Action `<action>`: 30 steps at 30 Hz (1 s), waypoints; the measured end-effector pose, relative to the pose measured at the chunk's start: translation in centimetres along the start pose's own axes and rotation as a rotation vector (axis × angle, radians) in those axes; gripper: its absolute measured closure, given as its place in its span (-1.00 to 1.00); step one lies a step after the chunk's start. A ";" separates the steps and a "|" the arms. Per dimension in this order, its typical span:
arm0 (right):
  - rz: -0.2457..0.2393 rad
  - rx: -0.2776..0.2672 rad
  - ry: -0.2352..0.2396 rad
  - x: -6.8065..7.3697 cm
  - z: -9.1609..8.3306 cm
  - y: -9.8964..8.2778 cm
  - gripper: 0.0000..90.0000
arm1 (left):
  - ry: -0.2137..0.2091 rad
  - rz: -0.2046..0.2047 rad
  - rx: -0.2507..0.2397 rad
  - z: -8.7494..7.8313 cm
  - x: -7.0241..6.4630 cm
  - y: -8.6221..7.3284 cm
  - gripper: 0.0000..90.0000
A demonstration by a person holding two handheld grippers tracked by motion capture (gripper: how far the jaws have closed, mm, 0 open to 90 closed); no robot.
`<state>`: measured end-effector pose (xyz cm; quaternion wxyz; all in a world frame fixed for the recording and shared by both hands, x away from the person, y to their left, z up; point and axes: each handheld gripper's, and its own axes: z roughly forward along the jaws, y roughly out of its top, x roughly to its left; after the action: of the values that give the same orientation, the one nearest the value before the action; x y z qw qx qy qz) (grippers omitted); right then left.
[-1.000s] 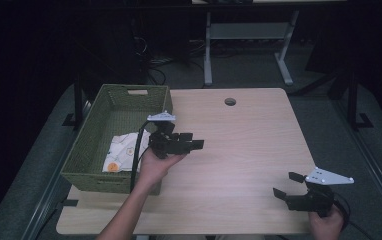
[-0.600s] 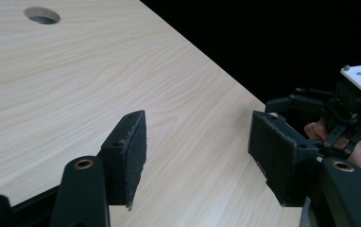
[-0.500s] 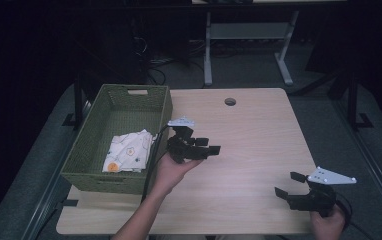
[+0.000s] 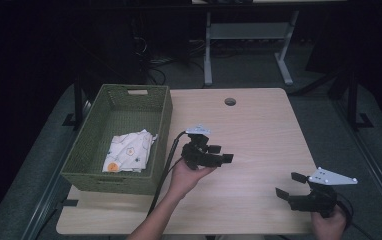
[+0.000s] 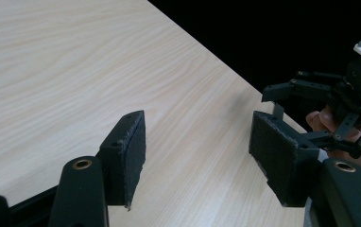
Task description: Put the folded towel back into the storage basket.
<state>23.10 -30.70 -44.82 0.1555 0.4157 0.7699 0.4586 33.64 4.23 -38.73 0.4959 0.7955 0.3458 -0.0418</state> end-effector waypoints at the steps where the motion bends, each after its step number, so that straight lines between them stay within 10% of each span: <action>1: 0.000 0.002 0.001 0.0 0.0 0.0 -0.69 | -0.004 0.001 0.005 0.2 0.0 -0.1 -0.16; 30: -0.004 0.032 -0.015 -0.2 -0.1 -0.1 -0.69 | 0.011 0.028 0.016 2.8 -0.9 -3.4 -0.25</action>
<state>23.12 -30.96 -44.91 0.1556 0.4201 0.7768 0.4425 31.66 2.39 -42.37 0.4883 0.8043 0.3371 -0.0331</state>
